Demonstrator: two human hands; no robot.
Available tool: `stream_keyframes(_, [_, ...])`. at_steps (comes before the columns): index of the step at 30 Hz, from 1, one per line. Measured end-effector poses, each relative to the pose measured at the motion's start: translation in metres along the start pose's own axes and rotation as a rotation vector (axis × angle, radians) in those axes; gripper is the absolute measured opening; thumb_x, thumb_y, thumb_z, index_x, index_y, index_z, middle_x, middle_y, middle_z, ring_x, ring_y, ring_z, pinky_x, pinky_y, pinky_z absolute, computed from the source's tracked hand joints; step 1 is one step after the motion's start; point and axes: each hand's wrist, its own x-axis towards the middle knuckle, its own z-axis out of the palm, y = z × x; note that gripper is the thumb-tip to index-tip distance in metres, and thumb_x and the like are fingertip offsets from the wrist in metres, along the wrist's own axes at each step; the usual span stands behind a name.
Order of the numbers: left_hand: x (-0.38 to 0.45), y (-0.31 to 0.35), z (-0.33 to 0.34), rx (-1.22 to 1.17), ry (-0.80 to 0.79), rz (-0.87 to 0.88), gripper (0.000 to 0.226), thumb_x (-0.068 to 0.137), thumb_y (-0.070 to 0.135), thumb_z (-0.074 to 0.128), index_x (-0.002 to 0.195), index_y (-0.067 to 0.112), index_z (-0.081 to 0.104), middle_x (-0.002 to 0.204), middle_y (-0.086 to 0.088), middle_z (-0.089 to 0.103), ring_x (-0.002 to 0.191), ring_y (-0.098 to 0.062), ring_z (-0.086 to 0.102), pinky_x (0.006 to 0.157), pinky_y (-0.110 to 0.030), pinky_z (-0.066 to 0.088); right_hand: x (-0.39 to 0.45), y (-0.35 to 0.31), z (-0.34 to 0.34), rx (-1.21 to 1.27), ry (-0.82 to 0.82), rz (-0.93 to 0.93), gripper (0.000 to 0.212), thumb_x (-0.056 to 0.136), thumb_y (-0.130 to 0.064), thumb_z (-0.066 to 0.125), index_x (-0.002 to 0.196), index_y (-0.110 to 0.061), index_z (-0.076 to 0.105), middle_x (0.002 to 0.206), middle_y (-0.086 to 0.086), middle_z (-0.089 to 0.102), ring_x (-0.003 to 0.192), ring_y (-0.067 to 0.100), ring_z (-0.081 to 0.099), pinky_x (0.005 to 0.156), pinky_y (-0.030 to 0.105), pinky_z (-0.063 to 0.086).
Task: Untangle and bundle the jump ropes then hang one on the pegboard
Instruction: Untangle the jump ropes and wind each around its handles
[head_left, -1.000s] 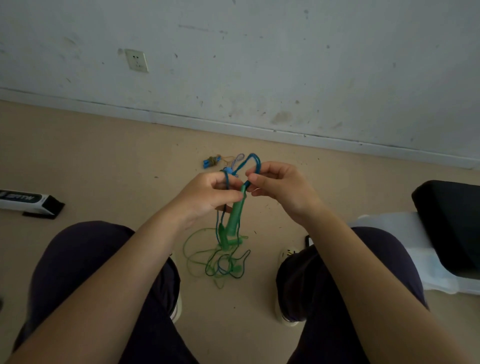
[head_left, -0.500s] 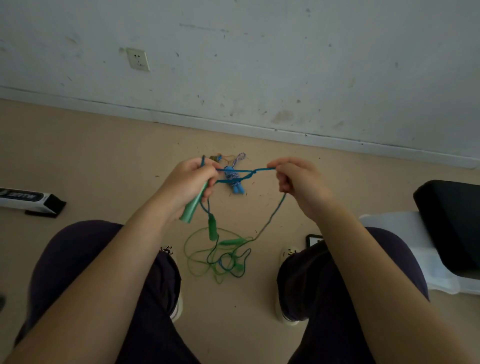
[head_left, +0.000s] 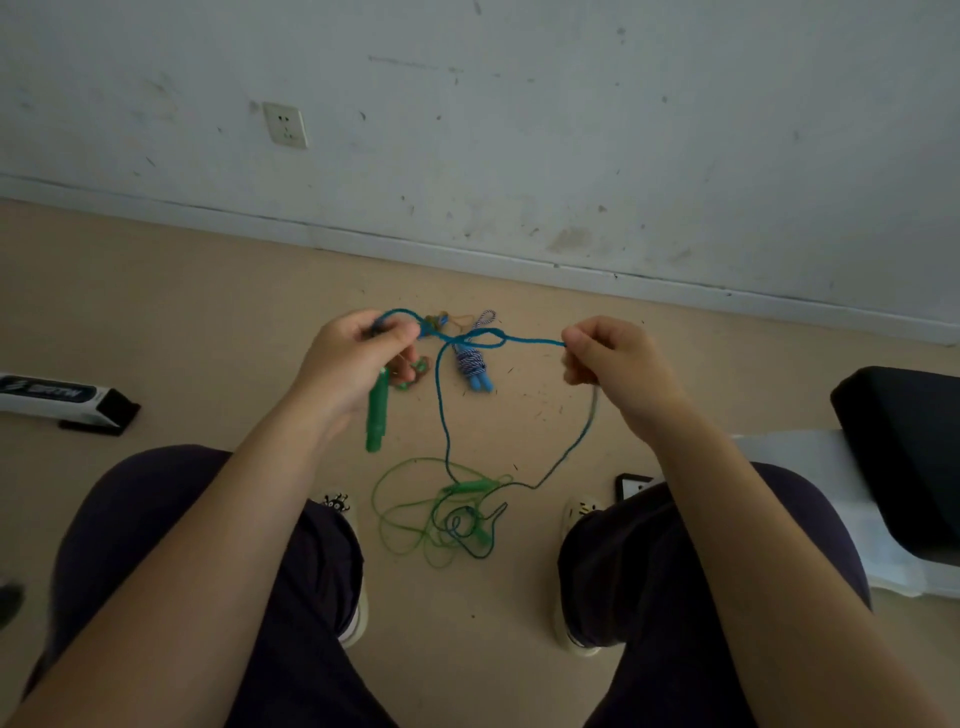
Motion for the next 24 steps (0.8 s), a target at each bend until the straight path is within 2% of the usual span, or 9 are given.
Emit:
stream_keyframes(3, [-0.002, -0.004, 0.002, 0.006, -0.24, -0.016, 0.016, 0.096, 0.009, 0.061, 0.082, 0.013, 0.067, 0.066, -0.001, 0.066, 0.056, -0.014, 0.061, 0.057, -0.023, 0.051, -0.006, -0.003, 0.006, 0.19, -0.219, 0.073, 0.018, 0.099, -0.022, 0.056, 0.099, -0.005, 0.057, 0.076, 0.009, 0.068, 0.054, 0.017, 0.052, 0.057, 0.028, 0.049])
stream_keyframes(6, [-0.005, -0.009, 0.006, 0.008, -0.41, 0.02, 0.019, 0.091, 0.003, 0.064, 0.082, 0.02, 0.07, 0.07, -0.002, 0.068, 0.063, -0.015, 0.065, 0.062, -0.023, 0.054, -0.011, -0.004, 0.013, 0.145, -0.343, 0.139, 0.033, 0.096, -0.035, 0.06, 0.115, -0.008, 0.058, 0.082, 0.011, 0.071, 0.053, 0.015, 0.05, 0.056, 0.027, 0.049])
stream_keyframes(8, [-0.006, -0.01, 0.009, -0.014, -0.469, 0.051, 0.019, 0.085, 0.006, 0.066, 0.081, 0.024, 0.072, 0.071, -0.001, 0.069, 0.065, -0.014, 0.066, 0.064, -0.022, 0.054, -0.012, -0.004, 0.018, 0.114, -0.369, 0.157, 0.032, 0.095, -0.036, 0.062, 0.116, -0.011, 0.06, 0.09, 0.013, 0.073, 0.058, 0.016, 0.057, 0.058, 0.026, 0.051])
stream_keyframes(11, [-0.006, -0.01, 0.01, -0.052, -0.517, 0.081, 0.013, 0.08, 0.011, 0.069, 0.084, 0.023, 0.07, 0.074, 0.003, 0.069, 0.069, -0.011, 0.067, 0.066, -0.021, 0.053, -0.011, -0.003, 0.023, 0.096, -0.38, 0.166, 0.03, 0.094, -0.031, 0.065, 0.115, -0.01, 0.062, 0.097, 0.014, 0.073, 0.063, 0.015, 0.061, 0.064, 0.025, 0.055])
stream_keyframes(15, [-0.006, -0.011, 0.008, -0.04, -0.569, 0.084, 0.015, 0.081, 0.009, 0.071, 0.093, 0.018, 0.068, 0.076, 0.002, 0.07, 0.071, -0.011, 0.067, 0.068, -0.021, 0.053, -0.01, 0.001, 0.024, -0.022, -0.41, 0.17, 0.026, 0.088, -0.025, 0.072, 0.109, -0.01, 0.068, 0.078, 0.007, 0.069, 0.056, 0.01, 0.051, 0.057, 0.023, 0.047])
stream_keyframes(18, [-0.004, -0.016, 0.01, 0.033, -0.517, 0.04, 0.015, 0.087, 0.001, 0.071, 0.093, 0.015, 0.067, 0.073, 0.002, 0.072, 0.07, -0.01, 0.069, 0.069, -0.023, 0.054, -0.009, 0.004, 0.025, -0.021, -0.337, 0.121, 0.023, 0.087, -0.013, 0.073, 0.108, -0.005, 0.068, 0.071, 0.002, 0.07, 0.061, 0.009, 0.059, 0.062, 0.023, 0.05])
stream_keyframes(20, [-0.002, -0.02, 0.012, 0.128, -0.419, -0.03, 0.013, 0.088, 0.012, 0.074, 0.098, 0.016, 0.067, 0.079, 0.003, 0.075, 0.075, -0.01, 0.071, 0.073, -0.029, 0.054, -0.006, 0.004, 0.023, 0.087, -0.27, 0.091, 0.022, 0.089, -0.005, 0.068, 0.11, 0.0, 0.065, 0.073, 0.003, 0.071, 0.065, 0.013, 0.064, 0.068, 0.027, 0.053])
stream_keyframes(22, [0.0, -0.024, 0.013, 0.359, -0.265, -0.11, 0.052, 0.081, 0.039, 0.08, 0.124, 0.021, 0.058, 0.107, 0.008, 0.071, 0.096, -0.011, 0.068, 0.085, -0.034, 0.053, -0.006, 0.003, 0.021, 0.156, -0.275, 0.053, 0.017, 0.091, -0.002, 0.065, 0.108, 0.001, 0.065, 0.075, 0.005, 0.072, 0.066, 0.015, 0.065, 0.067, 0.026, 0.054])
stream_keyframes(24, [0.002, -0.024, 0.011, 0.522, -0.145, -0.116, 0.101, 0.071, 0.058, 0.081, 0.152, 0.025, 0.031, 0.131, 0.013, 0.048, 0.116, -0.012, 0.055, 0.099, -0.037, 0.047, -0.008, 0.001, 0.021, 0.182, -0.333, 0.02, 0.013, 0.091, -0.002, 0.064, 0.104, -0.002, 0.066, 0.076, 0.006, 0.073, 0.066, 0.018, 0.067, 0.067, 0.026, 0.055])
